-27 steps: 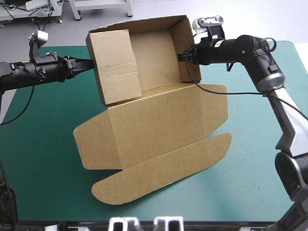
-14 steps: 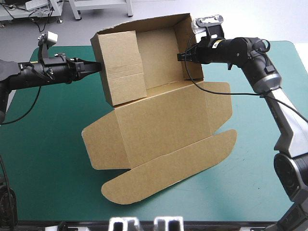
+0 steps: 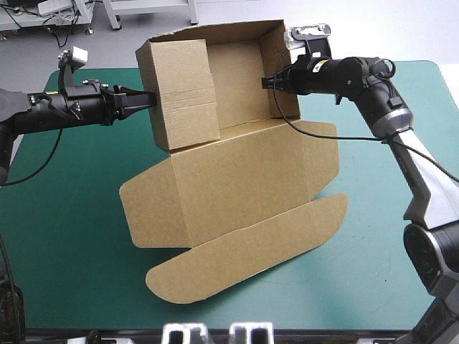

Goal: Fold the box

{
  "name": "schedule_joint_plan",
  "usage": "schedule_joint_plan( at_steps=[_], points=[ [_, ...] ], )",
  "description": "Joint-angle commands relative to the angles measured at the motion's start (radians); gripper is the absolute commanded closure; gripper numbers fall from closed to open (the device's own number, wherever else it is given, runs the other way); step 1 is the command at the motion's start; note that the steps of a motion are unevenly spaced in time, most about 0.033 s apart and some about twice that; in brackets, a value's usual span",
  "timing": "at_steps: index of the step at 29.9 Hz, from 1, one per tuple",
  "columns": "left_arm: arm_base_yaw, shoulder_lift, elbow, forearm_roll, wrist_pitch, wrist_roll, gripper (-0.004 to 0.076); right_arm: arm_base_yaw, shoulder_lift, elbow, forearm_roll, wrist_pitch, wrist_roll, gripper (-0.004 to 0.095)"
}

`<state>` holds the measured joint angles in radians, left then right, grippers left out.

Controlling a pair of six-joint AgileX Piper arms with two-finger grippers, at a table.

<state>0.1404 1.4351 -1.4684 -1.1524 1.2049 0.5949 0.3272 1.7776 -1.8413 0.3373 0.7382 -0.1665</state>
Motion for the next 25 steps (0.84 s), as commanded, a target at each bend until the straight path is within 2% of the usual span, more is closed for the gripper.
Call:
schedule_joint_plan(
  at_steps=[1, 16, 21, 25],
  points=[
    [-0.017, -0.038, -0.030, -0.097, 0.082, -0.004, 0.0400, 0.016, -0.048, -0.036, 0.075, -0.075, 0.032, 0.0908],
    [-0.017, -0.042, -0.030, -0.103, 0.082, -0.004, 0.0399, 0.020, -0.047, -0.036, 0.059, -0.106, 0.036, 0.0908],
    [-0.017, -0.054, -0.030, -0.105, 0.082, -0.004, 0.0399, 0.018, -0.047, -0.036, -0.015, -0.105, 0.080, 0.0908],
    [-0.017, -0.054, -0.030, -0.094, 0.077, 0.002, 0.0400, 0.020, -0.047, -0.036, 0.004, -0.103, 0.087, 0.0908]
  ],
)
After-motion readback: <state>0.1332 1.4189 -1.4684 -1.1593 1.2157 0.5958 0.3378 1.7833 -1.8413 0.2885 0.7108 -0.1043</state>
